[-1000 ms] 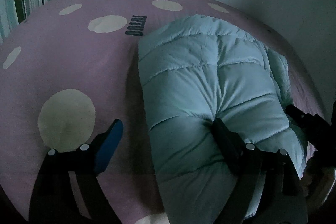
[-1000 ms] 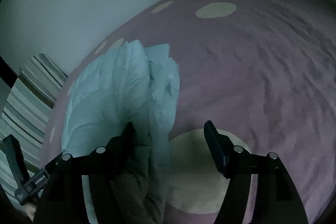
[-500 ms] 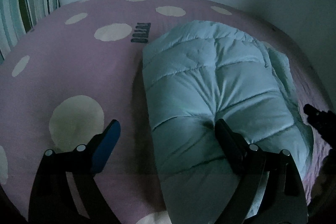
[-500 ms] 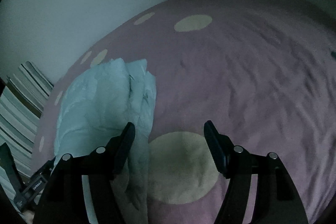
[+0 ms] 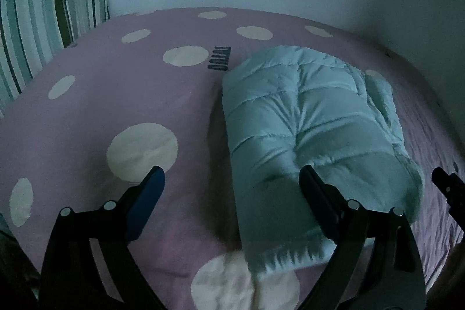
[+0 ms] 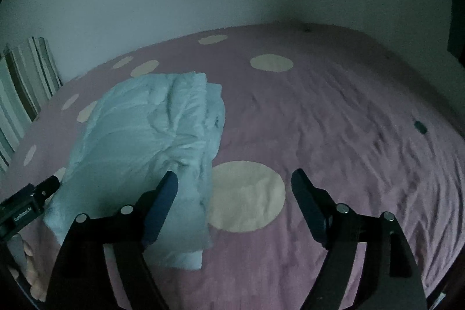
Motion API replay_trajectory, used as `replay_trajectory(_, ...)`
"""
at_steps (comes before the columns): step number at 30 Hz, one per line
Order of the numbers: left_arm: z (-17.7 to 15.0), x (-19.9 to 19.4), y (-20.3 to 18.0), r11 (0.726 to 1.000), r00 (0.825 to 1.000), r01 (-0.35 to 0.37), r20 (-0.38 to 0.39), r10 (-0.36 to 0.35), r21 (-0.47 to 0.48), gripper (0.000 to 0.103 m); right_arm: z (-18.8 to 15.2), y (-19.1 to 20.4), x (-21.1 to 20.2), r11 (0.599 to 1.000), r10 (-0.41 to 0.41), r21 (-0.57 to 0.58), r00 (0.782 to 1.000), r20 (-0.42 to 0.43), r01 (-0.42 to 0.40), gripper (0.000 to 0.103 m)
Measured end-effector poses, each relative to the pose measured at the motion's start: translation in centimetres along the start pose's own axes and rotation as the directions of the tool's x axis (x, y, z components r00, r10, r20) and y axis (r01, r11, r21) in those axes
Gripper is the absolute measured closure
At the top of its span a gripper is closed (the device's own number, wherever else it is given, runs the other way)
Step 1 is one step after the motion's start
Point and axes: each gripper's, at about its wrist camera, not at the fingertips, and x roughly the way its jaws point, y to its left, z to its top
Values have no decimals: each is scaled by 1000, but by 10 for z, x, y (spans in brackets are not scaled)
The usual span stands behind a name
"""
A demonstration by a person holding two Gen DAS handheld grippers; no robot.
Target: Fold large clothes
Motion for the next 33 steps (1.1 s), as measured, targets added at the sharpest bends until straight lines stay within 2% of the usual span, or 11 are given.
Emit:
replay_trajectory(9, -7, -63, -13, 997, 992, -36, 119, 27, 73, 5, -6, 15, -40, 999, 30, -35, 997, 66, -28, 23)
replay_trajectory(18, -9, -118, -23, 998, 983, -21, 184, 9, 61, 4, -1, 29, -96, 995, 73, -72, 985, 158, -63, 19)
replay_trajectory(24, -9, -134, -26, 999, 978, -11, 208, 2, 42, 4, -2, 37, -116, 992, 86, -102, 977, 197, -67, 19)
replay_trajectory(33, -12, -140, -30, 999, 977, -2, 212, -6, 38, 3, -6, 40, -123, 991, 90, -112, 972, 217, -67, 19)
